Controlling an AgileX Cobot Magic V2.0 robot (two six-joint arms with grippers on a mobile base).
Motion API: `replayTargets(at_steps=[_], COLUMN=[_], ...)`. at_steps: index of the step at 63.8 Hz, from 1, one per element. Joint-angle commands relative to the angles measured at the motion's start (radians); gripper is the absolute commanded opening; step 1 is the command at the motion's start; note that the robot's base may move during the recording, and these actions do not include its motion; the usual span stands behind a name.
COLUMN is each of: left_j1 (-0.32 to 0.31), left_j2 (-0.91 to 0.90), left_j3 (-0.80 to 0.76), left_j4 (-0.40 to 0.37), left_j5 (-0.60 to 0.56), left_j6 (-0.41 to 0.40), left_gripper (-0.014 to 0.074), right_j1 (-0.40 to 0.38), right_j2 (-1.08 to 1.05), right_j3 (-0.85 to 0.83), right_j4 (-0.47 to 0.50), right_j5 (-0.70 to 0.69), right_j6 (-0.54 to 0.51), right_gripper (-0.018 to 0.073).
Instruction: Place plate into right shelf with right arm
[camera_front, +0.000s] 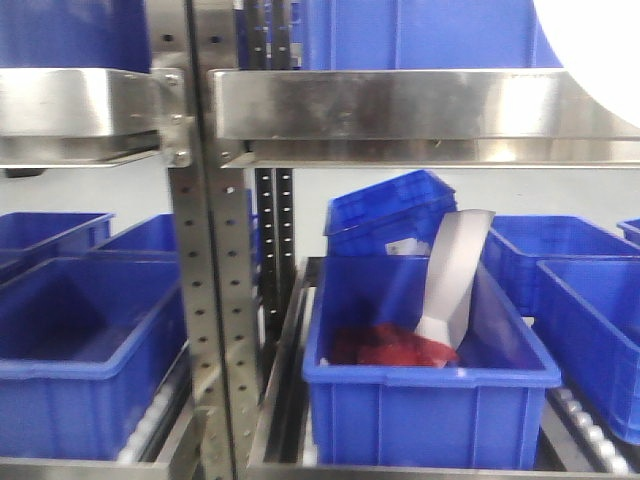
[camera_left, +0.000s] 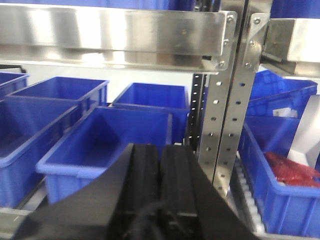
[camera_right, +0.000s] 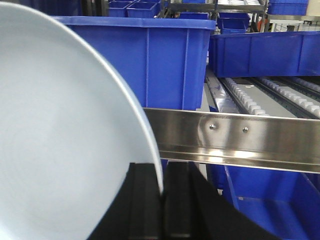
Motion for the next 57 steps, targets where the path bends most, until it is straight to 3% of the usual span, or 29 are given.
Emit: replayTargets(at_steps=[1,57], left_j1=[-0.006,-0.006], left_j2=[-0.002,-0.002], left_j3=[0.008,0.008], left_j4=[-0.004,-0.004], left_j5=[-0.085,-0.085], left_j6=[0.003,0.003], left_gripper=[-0.0047,-0.0047], right_j1=[-0.005,-0.005], right_j2=[0.009,0.009], right_j3=[-0.028,-0.028], right_j4=[-0.009,-0.009], right_j5=[-0.108,-0.108], right_j6=[-0.003,-0.003], right_gripper=[0.0054,0.0054])
